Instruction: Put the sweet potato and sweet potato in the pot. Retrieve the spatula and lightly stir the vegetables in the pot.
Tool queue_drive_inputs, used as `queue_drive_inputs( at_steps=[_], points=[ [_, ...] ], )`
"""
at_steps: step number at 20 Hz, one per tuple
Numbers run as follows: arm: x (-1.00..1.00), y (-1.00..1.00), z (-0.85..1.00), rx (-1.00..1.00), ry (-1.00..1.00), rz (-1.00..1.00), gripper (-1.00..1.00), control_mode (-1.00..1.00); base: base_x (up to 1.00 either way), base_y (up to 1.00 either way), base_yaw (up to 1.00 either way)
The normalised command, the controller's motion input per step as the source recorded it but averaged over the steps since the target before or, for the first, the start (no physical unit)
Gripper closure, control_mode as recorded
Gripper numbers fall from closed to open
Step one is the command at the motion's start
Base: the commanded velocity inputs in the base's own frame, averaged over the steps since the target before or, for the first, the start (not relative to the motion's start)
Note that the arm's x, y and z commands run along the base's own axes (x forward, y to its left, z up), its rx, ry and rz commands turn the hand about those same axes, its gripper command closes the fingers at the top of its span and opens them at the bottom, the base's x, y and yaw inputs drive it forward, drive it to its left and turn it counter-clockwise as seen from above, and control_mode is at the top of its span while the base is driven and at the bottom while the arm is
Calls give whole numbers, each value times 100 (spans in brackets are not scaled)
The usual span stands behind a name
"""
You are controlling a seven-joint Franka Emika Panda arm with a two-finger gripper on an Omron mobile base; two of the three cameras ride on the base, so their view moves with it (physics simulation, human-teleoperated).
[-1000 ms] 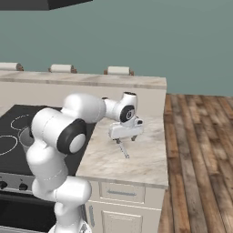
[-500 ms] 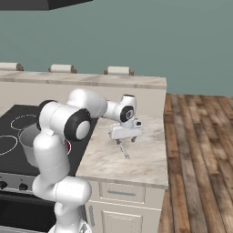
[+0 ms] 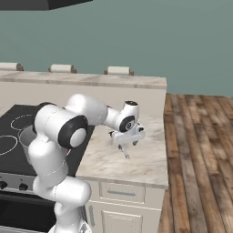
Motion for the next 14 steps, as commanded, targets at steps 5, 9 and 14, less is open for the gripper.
queue_drive_inputs(
  at_steps=[5,9,14],
  points=[
    [-10,16,-10,-8,-17,1,-100,-100,0,0,0],
    [0,2,-26,-6,-6,0,-100,-100,0,0,0],
    [0,0,-53,0,-1,0,-100,-100,0,0,0]
  ],
)
